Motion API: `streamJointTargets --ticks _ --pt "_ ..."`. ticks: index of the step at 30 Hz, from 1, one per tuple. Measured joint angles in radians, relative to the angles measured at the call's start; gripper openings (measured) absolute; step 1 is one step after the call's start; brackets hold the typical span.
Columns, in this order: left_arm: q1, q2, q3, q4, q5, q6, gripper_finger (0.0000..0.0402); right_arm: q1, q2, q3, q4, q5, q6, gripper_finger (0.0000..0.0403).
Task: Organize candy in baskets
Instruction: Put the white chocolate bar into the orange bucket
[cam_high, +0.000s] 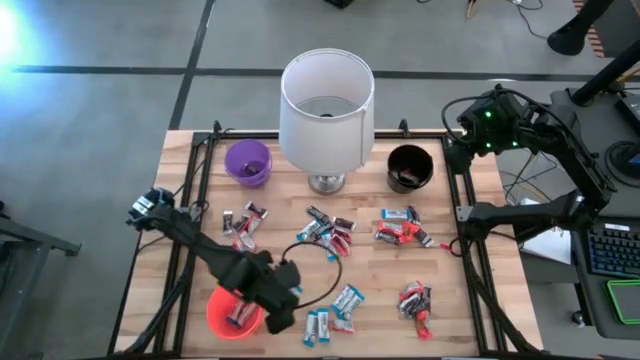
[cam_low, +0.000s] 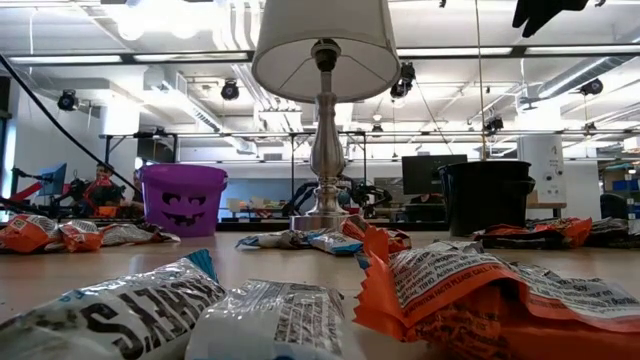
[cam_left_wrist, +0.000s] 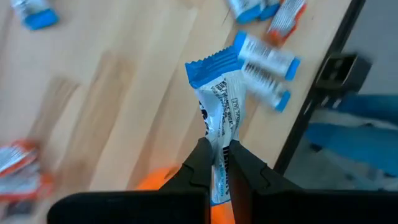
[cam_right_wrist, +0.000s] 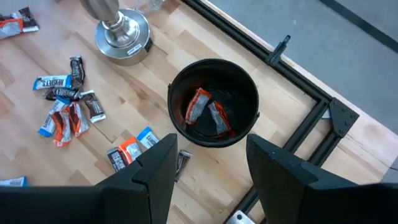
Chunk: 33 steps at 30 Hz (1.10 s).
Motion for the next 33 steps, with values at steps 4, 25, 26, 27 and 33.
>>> streamJointTargets --ticks 4,25,26,27,33 --pt "-0.051 -0.024 0.0 -0.097 -0.002 -0.001 0.0 0.0 0.0 0.0 0.0 0.0 0.018 0.0183" --pt "-0.221 -0.252 -0.313 0.061 0.073 -0.075 0.0 0.0 0.006 0.0 0.0 0.0 0.189 0.0183" --pt "-0.222 -0.265 -0.337 0.085 0.073 -0.088 0.0 0.0 0.009 0.0 0.0 0.0 0.189 0.0183" --pt "-0.222 -0.279 -0.357 0.102 0.073 -0.1 0.0 0.0 0.012 0.0 0.0 0.0 0.189 0.0183" --pt "-0.224 -0.326 -0.428 0.113 0.103 -0.156 0.0019 0.0 0.029 0.0 0.0 -0.001 0.171 0.0183"
